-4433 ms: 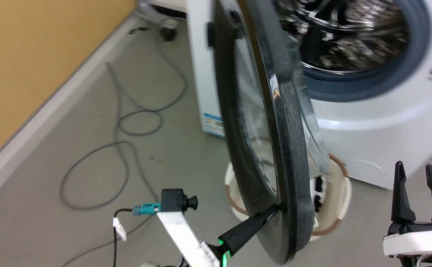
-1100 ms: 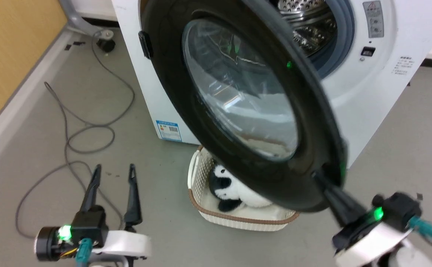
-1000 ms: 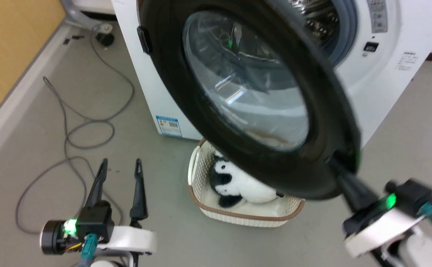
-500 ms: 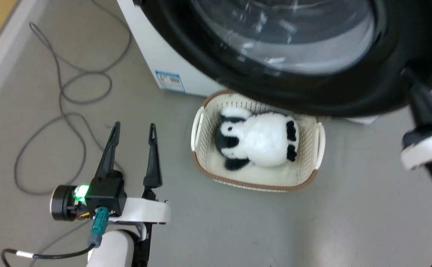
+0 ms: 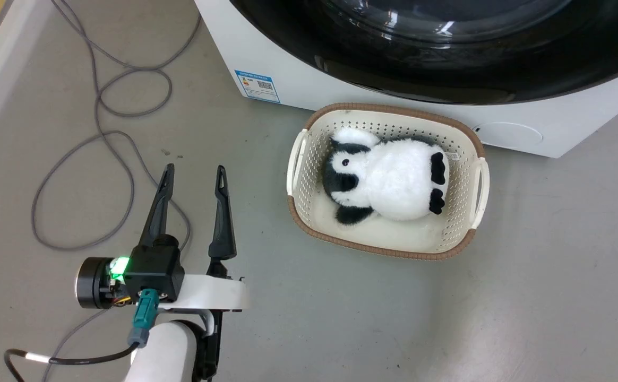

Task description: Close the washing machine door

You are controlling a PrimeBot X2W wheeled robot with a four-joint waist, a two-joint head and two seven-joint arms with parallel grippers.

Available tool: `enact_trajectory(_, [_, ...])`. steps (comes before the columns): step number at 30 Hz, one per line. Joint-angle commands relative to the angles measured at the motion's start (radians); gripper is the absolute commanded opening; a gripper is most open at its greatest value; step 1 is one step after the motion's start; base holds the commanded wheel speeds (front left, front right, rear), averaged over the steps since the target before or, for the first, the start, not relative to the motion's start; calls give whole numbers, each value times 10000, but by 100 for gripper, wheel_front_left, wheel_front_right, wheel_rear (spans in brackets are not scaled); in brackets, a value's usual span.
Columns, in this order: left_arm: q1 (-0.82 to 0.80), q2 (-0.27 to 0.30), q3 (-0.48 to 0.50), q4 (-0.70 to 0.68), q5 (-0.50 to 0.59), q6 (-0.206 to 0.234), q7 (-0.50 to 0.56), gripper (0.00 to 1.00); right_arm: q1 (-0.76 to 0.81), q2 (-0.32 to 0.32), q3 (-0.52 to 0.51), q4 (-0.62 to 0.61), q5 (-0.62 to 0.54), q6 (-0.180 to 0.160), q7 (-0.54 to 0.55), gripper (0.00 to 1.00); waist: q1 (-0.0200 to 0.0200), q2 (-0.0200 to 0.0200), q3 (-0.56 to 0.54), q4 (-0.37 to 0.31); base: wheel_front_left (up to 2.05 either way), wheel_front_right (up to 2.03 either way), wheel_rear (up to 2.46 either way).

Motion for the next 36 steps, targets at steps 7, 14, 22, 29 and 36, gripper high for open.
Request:
enact_trajectory(7, [-58, -2, 18, 1, -69, 192, -42, 100, -119, 291, -385, 452, -553, -21, -34, 0, -1, 0, -166, -87, 0, 0, 0])
enact_trajectory(14, [290, 3, 340, 172, -25, 217, -42, 100, 832, 909, -2000, -1051, -1338, -21, -34, 0, -1, 0, -902, -532, 0, 0, 0])
enact_trajectory(22, [764, 67, 712, 333, 108, 89, -42, 100, 2847, 2689, -3648, -4765, -3574, -21, -34, 0, -1, 0, -1993, -1027, 0, 0, 0])
enact_trajectory(29, [1222, 95, 828, 354, 231, 62, -42, 100, 4877, 3810, -3337, -6657, -4188, -21, -34, 0, -1, 0, -2671, -1291, 0, 0, 0])
enact_trajectory(36, [1713, 101, 788, 407, 308, -9, -42, 100, 6750, 4402, -2779, -6647, -3980, -21, -34, 100, -1, 0, -3251, -1500, 0, 0, 0])
